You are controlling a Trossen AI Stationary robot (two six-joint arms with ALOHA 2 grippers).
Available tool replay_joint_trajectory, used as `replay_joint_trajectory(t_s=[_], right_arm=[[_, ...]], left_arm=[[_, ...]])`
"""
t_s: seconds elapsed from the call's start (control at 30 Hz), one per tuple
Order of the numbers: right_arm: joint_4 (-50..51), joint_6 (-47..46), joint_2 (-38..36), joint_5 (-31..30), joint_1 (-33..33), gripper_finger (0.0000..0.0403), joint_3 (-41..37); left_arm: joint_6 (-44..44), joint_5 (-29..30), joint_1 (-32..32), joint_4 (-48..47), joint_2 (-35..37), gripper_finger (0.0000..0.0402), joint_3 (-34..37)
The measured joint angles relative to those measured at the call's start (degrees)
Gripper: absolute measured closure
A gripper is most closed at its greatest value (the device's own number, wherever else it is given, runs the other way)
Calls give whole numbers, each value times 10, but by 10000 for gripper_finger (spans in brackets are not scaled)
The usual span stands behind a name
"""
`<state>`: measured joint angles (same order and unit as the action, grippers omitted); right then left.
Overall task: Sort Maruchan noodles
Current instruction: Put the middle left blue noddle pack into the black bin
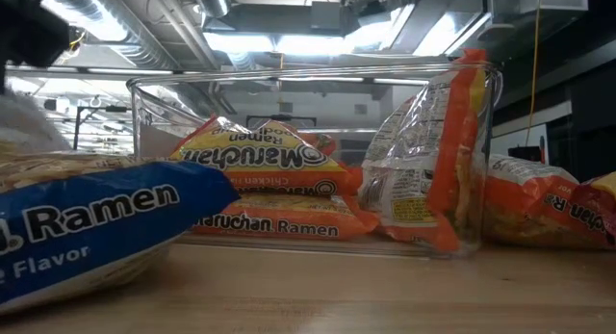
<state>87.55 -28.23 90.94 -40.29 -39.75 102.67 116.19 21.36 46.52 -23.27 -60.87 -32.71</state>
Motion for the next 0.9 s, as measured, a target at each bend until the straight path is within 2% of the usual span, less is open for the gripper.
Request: replay_joint_trajectory(t_s=[0.17, 0.3, 0.43, 0.63, 0.9], right_arm=[[0, 0, 0, -2, 0, 205, 0], [0, 0, 0, -2, 0, 205, 0], [0, 0, 0, -7, 0, 205, 0], [0, 0, 0, -28, 0, 205, 0], [0, 2, 0, -30, 0, 205, 0]], left_arm=[[-13, 27, 0, -27, 54, 401, -17], [-27, 84, 0, -56, 92, 401, -34], [-60, 167, -7, -96, 120, 401, -56], [-155, 277, -50, -98, 164, 401, -69], [-328, 329, -147, -90, 209, 401, -106]])
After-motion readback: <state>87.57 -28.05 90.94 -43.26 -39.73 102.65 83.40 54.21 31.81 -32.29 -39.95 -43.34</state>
